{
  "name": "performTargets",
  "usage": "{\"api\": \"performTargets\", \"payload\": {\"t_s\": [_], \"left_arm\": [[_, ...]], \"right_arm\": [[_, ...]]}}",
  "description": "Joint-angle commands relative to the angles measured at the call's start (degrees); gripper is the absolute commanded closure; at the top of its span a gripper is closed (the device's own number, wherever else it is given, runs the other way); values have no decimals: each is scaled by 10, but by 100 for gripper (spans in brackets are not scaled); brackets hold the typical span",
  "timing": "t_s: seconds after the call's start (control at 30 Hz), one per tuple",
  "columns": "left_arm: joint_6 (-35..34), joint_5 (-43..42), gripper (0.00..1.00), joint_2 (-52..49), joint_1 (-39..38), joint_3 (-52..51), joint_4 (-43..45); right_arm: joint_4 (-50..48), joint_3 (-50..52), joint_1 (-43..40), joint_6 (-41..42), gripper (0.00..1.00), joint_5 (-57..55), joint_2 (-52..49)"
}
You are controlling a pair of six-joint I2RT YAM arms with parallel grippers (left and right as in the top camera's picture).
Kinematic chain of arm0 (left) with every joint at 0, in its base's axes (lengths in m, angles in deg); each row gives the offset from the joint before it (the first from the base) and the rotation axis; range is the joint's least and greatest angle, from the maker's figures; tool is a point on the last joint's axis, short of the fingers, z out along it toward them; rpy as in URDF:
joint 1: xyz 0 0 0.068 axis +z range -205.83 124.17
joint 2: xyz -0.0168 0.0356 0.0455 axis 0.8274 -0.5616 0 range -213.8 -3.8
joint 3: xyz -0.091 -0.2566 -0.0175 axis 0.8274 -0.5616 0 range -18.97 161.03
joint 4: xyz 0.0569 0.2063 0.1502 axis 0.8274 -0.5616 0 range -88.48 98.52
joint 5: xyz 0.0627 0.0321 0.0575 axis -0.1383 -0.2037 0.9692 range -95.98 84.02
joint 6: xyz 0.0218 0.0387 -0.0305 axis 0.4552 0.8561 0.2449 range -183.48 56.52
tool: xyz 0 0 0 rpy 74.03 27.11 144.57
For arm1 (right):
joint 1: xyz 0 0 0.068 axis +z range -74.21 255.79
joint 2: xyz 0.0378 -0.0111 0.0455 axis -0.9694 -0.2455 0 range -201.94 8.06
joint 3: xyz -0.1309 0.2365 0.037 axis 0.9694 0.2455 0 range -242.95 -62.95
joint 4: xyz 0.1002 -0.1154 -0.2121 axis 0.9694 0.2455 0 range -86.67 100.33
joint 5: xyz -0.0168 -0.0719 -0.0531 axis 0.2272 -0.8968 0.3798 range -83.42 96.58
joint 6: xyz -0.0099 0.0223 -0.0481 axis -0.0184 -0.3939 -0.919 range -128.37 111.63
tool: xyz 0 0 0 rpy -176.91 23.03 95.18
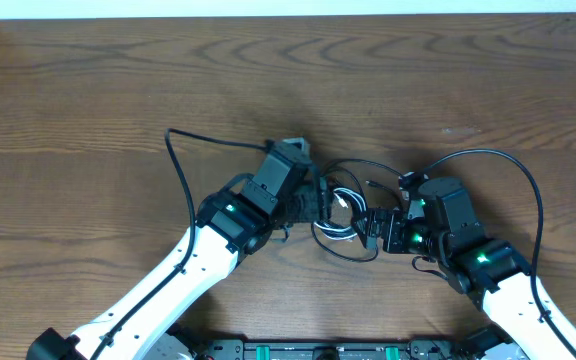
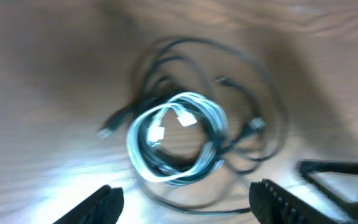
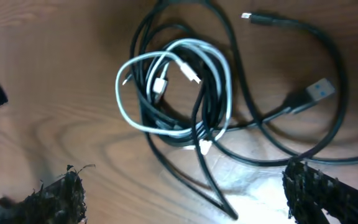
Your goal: Untangle cables
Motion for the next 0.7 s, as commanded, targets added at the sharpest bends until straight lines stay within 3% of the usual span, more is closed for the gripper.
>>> {"api": "performTargets", "payload": {"t_s": [0.0,0.1,0.23,0.43,0.67], "left_arm": [[-22,80,31,0,6,11,-40],[-86,132,30,1,21,11,-87],[-175,176,30,1,60,11,-136],[-213,175,30,5,129,11,-155],[-216,169,30,15,187,11,-181]], "right_arm": [[-26,-10,2,-5,1,-34,3],[-58,-10,6,-16,1,-19,0],[-108,-11,46,-126,2,45,-19],[-61,-41,143,-247,3,-70,-100],[-36,-108,192,-352,21,-139,-234]]}}
